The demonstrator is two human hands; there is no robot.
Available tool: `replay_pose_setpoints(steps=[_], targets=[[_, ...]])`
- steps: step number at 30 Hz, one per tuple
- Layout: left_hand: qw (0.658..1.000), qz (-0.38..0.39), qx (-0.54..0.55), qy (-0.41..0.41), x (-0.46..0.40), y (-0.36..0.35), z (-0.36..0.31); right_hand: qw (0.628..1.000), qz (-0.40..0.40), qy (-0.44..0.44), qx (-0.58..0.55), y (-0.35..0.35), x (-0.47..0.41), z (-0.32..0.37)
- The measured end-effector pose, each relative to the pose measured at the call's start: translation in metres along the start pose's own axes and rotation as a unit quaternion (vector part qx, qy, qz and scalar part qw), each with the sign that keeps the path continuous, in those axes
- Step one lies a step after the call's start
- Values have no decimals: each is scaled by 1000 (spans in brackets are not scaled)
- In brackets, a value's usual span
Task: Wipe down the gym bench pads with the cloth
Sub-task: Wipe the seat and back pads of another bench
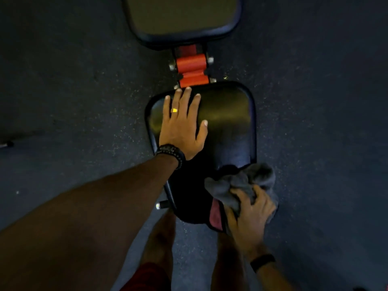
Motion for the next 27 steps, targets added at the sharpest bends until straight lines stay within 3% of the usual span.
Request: replay_pose_setpoints(steps=[3, 8, 10, 12, 14, 17, 20, 23, 27], targets=[[1000, -8, 5, -4, 1, 1, 1, 999, -19, 35, 6, 3, -31, -1], [996, -35, 81, -28, 1, 9, -2, 999, -37, -6, 36, 14, -92, 16], [975, -139, 174, -20, 11, 32, 10, 997, -49, -6, 58, 18, -102, 32], [914, -305, 254, 80, 34, 70, 56, 996, -49, 3, 74, 18, -107, 56], [862, -386, 271, 185, 67, 93, 103, 995, -36, 51, 74, 11, -98, 88], [919, -273, 241, 154, 84, 85, 119, 974, -26, 216, 56, 1, -65, 147], [930, -191, 265, 167, 97, 72, 115, 903, 5, 418, 105, -16, 3, 170], [928, -171, 284, 172, 102, 71, 103, 818, 50, 556, 137, -20, 53, 117], [930, -169, 289, 153, 110, 69, 95, 758, 29, 630, 164, -8, 49, 49]])
Point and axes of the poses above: each hand's wrist, its own x-axis away from the middle knuckle, its own y-axis out of the back of the hand, z = x × y, the point moved 8 cm from there along -x, towards the middle knuckle, and after that the axes turned 15 degrees about x, right-handed, at the moved point
